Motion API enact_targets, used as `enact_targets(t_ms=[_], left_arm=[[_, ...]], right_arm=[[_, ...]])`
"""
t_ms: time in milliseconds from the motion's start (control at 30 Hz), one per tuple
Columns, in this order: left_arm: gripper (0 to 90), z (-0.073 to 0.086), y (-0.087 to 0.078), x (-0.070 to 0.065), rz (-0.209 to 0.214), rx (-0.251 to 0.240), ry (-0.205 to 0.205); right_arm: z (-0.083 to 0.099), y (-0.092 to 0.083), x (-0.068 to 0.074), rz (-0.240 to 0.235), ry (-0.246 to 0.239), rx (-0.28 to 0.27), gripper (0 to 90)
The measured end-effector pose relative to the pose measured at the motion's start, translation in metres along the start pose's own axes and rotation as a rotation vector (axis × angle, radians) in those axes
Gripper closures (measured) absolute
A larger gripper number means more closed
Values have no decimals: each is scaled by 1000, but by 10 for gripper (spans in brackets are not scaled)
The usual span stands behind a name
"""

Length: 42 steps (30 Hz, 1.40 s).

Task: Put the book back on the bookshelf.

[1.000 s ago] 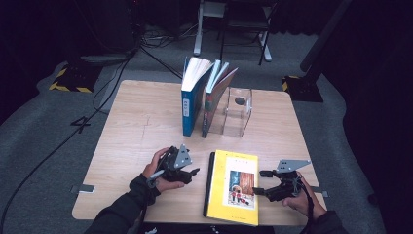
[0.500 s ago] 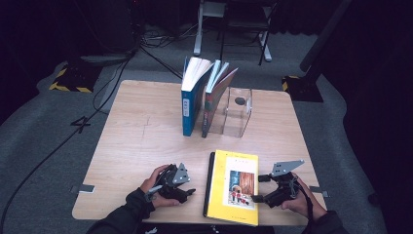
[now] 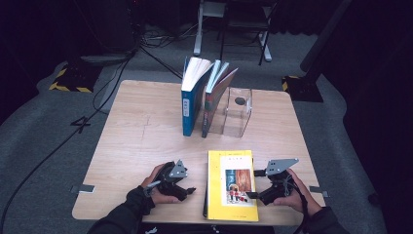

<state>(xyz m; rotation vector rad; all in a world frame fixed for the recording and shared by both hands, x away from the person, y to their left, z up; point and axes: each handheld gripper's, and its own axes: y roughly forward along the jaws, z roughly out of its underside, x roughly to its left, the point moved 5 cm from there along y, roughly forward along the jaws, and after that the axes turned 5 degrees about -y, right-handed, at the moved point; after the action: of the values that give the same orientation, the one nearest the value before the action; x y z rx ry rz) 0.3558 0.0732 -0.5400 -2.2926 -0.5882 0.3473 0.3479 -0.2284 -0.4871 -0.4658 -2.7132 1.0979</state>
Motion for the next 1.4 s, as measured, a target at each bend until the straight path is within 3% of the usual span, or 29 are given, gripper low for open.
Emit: enact_targets(t_ms=[233, 367, 633, 1067, 1300, 1400], left_arm=[[220, -2, 1, 0, -5, 2, -7], [221, -6, 6, -1, -13, -1, -15], [240, -18, 13, 2, -9, -14, -24], [283, -41, 16, 10, -32, -62, -20], [284, -41, 18, 10, -24, -56, -18], [285, -43, 20, 11, -32, -52, -1]], right_arm=[[-7, -1, 1, 40, -30, 2, 208], [-5, 3, -4, 8, 25, 35, 209], [-3, 7, -9, -61, 52, 58, 191], [-11, 4, -3, -25, -30, 28, 211], [-18, 8, -2, -45, -39, -5, 254], [-22, 11, -4, -46, -29, -17, 330]])
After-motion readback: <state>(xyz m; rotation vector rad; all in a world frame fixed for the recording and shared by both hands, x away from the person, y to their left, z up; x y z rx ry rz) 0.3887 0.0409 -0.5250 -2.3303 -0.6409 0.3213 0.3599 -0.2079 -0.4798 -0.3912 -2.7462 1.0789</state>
